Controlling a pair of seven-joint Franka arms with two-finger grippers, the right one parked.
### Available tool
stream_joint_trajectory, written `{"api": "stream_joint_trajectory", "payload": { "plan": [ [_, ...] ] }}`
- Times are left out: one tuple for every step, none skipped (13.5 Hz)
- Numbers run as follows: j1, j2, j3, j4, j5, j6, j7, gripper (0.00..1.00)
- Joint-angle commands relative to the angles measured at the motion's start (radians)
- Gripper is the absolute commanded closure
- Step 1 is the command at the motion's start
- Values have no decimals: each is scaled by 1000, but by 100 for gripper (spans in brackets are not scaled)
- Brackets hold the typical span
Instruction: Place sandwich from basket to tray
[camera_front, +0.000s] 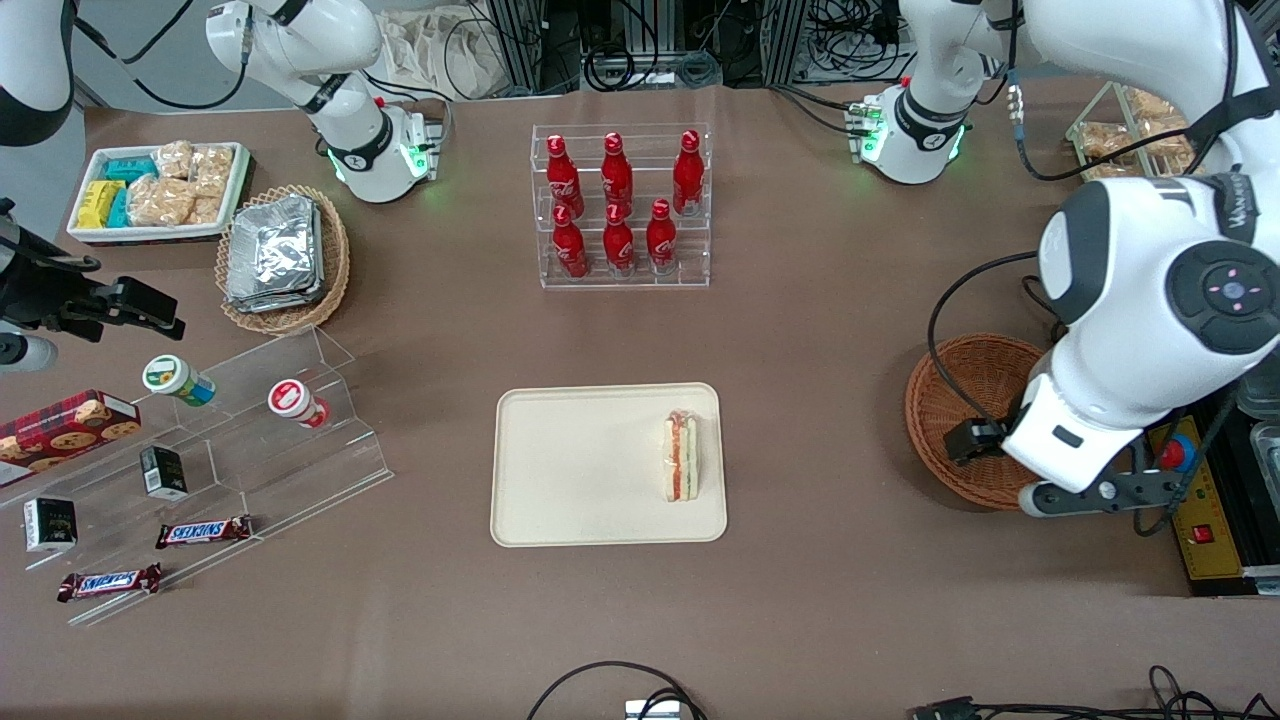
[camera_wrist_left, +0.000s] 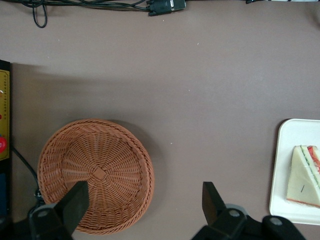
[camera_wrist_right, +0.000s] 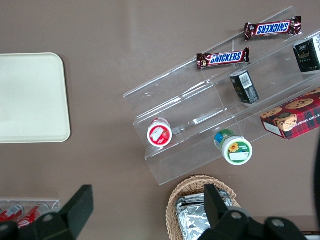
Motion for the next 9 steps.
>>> {"api": "stream_joint_trajectory", "payload": {
  "plan": [
    [-10,-65,15,-56,-12,-8,39,0],
    [-10,-68,15,-58,-12,-8,50,0],
    [52,-70,2,-58,-14,-10,50,0],
    [116,-88,-61,-56,-11,-25,55,0],
    [135,-96,-86,-56,-3,-31,59,0],
    [152,-106,-90,-59,-3,-31,72,0],
    [158,-116,-91,-60,-3,-31,90,0],
    [187,-128,-106,-60,-5,-36,102,0],
    [230,-146,-157,-60,-5,-42,110,0]
  ]
}}
